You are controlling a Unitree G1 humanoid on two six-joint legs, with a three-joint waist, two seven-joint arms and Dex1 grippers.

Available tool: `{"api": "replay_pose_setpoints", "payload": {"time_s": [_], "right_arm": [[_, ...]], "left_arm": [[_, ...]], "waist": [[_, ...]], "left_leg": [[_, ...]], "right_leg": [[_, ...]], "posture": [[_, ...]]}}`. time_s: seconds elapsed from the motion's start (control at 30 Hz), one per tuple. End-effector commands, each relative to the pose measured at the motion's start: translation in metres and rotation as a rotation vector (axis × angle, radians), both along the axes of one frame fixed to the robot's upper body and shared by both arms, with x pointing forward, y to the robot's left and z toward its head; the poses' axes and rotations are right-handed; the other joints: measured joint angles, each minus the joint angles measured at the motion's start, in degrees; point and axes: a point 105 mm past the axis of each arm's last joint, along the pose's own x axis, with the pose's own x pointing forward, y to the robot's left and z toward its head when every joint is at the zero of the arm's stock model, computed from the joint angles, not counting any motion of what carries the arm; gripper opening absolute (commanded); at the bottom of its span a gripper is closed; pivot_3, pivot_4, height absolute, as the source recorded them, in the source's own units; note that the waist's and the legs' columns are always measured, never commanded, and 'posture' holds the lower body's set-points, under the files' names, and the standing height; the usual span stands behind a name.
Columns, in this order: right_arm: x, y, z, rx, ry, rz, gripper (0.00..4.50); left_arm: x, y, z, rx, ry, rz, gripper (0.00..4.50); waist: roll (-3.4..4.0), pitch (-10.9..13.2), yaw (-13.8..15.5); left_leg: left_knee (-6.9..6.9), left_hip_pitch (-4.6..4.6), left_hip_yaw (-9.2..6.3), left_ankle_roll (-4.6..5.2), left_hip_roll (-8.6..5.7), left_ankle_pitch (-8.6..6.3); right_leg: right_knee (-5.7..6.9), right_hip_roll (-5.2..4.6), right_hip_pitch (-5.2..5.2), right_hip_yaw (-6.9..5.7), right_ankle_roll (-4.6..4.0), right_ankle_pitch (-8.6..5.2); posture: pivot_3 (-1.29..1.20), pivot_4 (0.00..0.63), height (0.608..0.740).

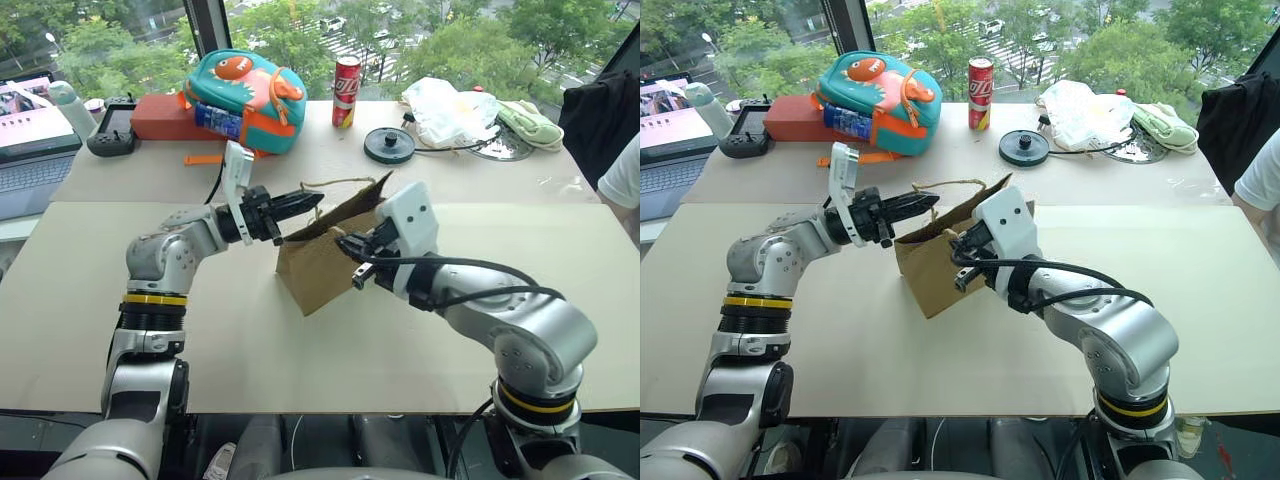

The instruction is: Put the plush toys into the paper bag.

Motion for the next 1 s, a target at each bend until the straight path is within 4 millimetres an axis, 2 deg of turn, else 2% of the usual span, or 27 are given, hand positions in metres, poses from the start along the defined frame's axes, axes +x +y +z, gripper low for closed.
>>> {"api": "replay_pose_setpoints", "payload": {"time_s": [0.03,0.07,0.1,0.17,0.2,0.27,0.3,0.5,0.63,0.7,0.83,0.87,1.0], "right_arm": [[-0.001,-0.003,0.014,0.03,-0.047,-0.005,2.18],[-0.002,-0.005,0.016,0.036,-0.049,-0.005,2.36],[-0.002,-0.007,0.017,0.041,-0.051,-0.008,2.83],[-0.004,-0.012,0.021,0.046,-0.056,-0.01,3.43],[-0.005,-0.015,0.023,0.051,-0.062,-0.009,3.91],[-0.009,-0.02,0.03,0.06,-0.079,0.002,4.47],[-0.011,-0.022,0.033,0.06,-0.091,0.015,4.5],[-0.026,-0.021,0.066,0.148,-0.177,0.129,4.5],[-0.026,-0.023,0.093,0.245,-0.246,0.13,4.5],[-0.027,-0.028,0.097,0.254,-0.251,0.126,4.5],[-0.034,-0.045,0.105,0.265,-0.276,0.119,3.51],[-0.038,-0.051,0.107,0.271,-0.278,0.124,3.15],[-0.06,-0.072,0.101,0.244,-0.236,0.167,1.79]], "left_arm": [[-0.012,0.0,0.012,-0.003,-0.024,-0.067,1.89],[-0.014,0.001,0.015,-0.017,-0.012,-0.077,2.06],[-0.015,0.003,0.018,-0.027,-0.005,-0.083,2.53],[-0.017,0.005,0.022,-0.033,0.002,-0.086,3.17],[-0.017,0.006,0.024,-0.031,0.001,-0.084,3.64],[-0.018,0.009,0.026,-0.028,0.001,-0.082,4.25],[-0.019,0.01,0.028,-0.029,0.001,-0.082,4.46],[-0.026,0.014,0.042,-0.051,-0.003,-0.087,4.46],[-0.026,0.02,0.047,-0.068,-0.001,-0.054,4.46],[-0.025,0.027,0.048,-0.082,0.012,-0.027,4.46],[-0.026,0.041,0.047,-0.082,0.03,0.013,4.5],[-0.028,0.045,0.045,-0.071,0.034,0.021,4.5],[-0.042,0.054,0.023,0.025,0.029,0.019,4.5]], "waist": [[0.0,0.0,-0.04],[0.0,0.0,-0.04],[0.0,0.0,-0.04],[0.0,0.0,-0.04],[0.0,0.0,-0.04],[0.0,0.0,-0.03],[0.0,0.0,-0.04],[0.0,0.0,-0.14],[0.0,0.0,-0.12],[0.0,0.0,-0.08],[0.0,0.0,0.01],[0.0,0.0,0.05],[0.0,0.0,0.04]], "left_leg": [[-0.01,0.0,0.0,0.0,0.0,0.0],[-0.01,0.01,0.0,0.0,0.0,0.0],[-0.02,0.01,0.0,0.0,0.01,0.0],[-0.01,0.0,0.0,0.0,0.0,0.0],[-0.01,0.0,0.0,0.0,0.0,0.0],[-0.01,0.0,0.0,0.0,0.0,0.0],[-0.01,0.0,0.0,0.0,0.01,0.0],[-0.03,0.03,0.0,0.0,0.02,0.0],[-0.05,0.04,0.0,0.0,0.02,0.0],[-0.04,0.03,0.0,0.0,0.02,0.0],[-0.07,0.01,0.01,0.0,-0.01,0.0],[-0.08,0.0,0.01,0.0,-0.01,0.0],[-0.21,0.0,0.05,0.0,-0.03,0.0]], "right_leg": [[-0.01,0.0,0.0,0.0,0.0,0.0],[0.0,0.0,0.0,0.0,0.0,0.0],[0.0,0.0,0.0,0.0,0.0,0.0],[0.0,0.0,0.01,0.0,0.0,0.0],[-0.01,0.0,0.01,0.0,0.0,0.0],[-0.01,0.0,0.0,0.0,0.01,0.0],[-0.01,0.0,0.0,0.0,0.01,0.0],[-0.02,0.01,0.01,0.0,0.01,0.0],[0.0,0.01,0.01,0.0,0.01,0.0],[0.0,0.0,0.0,0.0,0.01,0.0],[-0.04,-0.05,0.0,0.0,0.0,0.0],[-0.05,-0.05,0.01,0.0,0.0,0.0],[-0.17,-0.11,0.01,0.0,0.0,0.0]], "posture": [[0.0,0.15,0.739],[0.0,0.15,0.739],[0.0,0.15,0.739],[0.0,0.15,0.739],[0.0,0.15,0.739],[0.0,0.15,0.739],[0.0,0.15,0.739],[0.0,0.15,0.739],[0.0,0.15,0.739],[0.0,0.15,0.739],[0.0,0.15,0.739],[0.0,0.15,0.739],[0.0,0.15,0.739]]}}
